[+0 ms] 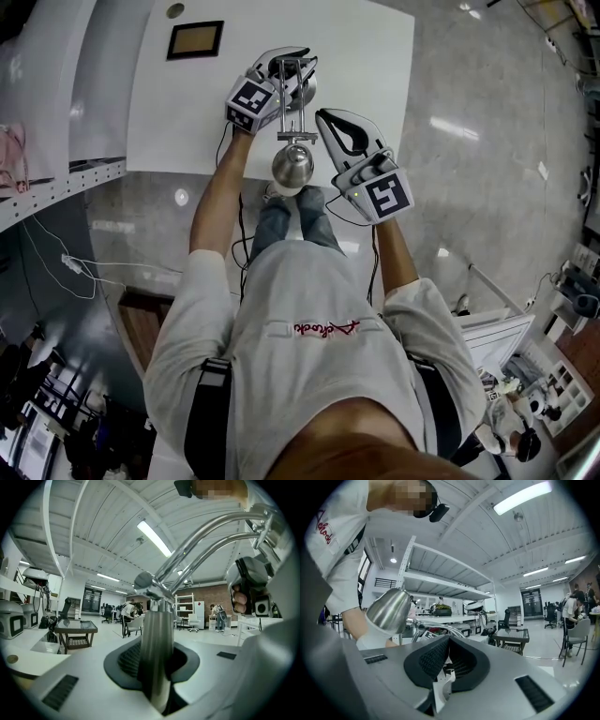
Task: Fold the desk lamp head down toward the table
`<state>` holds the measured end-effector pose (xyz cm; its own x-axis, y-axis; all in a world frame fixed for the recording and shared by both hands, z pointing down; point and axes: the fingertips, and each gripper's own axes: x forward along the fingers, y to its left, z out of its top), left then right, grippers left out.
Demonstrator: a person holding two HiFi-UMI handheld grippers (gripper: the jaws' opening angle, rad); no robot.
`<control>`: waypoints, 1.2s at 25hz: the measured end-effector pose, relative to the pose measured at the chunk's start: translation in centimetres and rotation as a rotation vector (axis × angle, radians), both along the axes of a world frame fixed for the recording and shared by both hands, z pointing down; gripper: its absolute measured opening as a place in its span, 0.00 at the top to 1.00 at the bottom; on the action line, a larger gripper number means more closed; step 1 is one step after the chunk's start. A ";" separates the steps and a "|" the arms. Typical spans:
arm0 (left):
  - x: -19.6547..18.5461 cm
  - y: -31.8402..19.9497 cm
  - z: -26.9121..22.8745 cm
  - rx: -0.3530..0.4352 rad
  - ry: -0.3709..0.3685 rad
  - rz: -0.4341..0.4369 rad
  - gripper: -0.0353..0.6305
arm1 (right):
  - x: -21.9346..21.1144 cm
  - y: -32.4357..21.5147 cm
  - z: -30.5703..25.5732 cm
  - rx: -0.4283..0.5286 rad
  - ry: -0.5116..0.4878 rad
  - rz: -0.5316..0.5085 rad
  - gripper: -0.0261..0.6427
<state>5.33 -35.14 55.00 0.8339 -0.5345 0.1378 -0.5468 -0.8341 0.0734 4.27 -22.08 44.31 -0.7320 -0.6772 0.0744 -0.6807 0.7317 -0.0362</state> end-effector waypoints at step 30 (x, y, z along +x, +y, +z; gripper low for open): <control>0.0 -0.1 0.0 0.005 0.008 -0.010 0.79 | -6.6 1.9 -1.1 0.879 0.759 -0.173 0.73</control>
